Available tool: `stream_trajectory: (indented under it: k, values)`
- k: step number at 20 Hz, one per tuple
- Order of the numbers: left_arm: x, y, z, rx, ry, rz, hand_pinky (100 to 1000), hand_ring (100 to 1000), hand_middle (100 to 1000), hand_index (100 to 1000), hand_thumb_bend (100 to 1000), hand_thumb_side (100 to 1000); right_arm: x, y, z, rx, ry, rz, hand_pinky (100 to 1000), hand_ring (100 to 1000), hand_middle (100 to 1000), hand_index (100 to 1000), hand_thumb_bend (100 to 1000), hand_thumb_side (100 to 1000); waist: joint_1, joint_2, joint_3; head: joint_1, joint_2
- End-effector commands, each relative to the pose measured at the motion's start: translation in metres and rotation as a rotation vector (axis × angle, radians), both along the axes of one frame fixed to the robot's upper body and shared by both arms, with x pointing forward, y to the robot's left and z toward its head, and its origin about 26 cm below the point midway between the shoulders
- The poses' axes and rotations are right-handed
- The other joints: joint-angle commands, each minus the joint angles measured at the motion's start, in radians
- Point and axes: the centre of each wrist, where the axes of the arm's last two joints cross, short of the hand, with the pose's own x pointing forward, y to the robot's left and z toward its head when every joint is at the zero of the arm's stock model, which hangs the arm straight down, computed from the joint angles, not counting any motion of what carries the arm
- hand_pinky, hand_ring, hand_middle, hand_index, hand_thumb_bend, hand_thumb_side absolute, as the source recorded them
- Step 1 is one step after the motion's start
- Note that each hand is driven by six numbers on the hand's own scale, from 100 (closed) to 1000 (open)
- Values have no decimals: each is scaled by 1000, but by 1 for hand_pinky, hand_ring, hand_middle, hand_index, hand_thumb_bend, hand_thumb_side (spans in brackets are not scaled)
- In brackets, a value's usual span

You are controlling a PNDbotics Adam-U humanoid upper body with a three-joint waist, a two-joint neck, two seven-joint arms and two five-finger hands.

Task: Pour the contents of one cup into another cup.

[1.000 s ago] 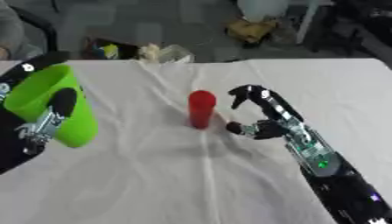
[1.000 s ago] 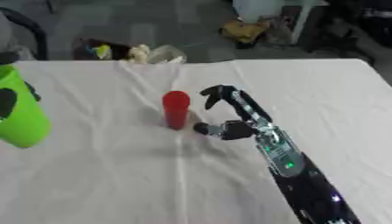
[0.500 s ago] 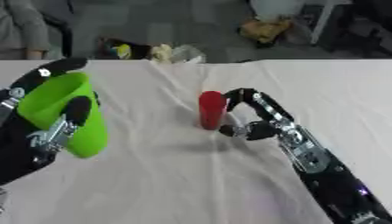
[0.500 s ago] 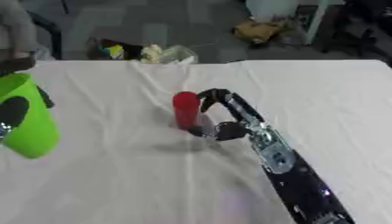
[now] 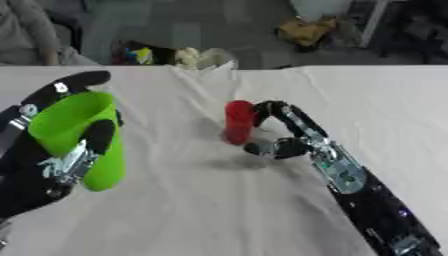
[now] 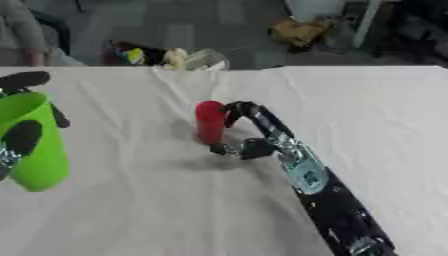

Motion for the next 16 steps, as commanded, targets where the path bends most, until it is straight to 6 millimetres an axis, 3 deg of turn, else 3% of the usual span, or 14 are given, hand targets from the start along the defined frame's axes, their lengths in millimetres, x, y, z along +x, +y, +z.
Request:
stream_trajectory:
  k: [1, 16]
  values:
    - [-4, -3, 9, 23, -37, -22, 100, 640, 572, 896, 100, 482, 4, -2, 6, -13, -19, -21, 875, 594, 510, 760, 694, 426, 4, -10, 4, -4, -11]
    - [-4, -3, 10, 32, -41, -24, 100, 640, 572, 896, 100, 487, 4, 0, 20, -62, -99, -17, 875, 591, 511, 768, 707, 434, 0, -8, -12, 4, -16]
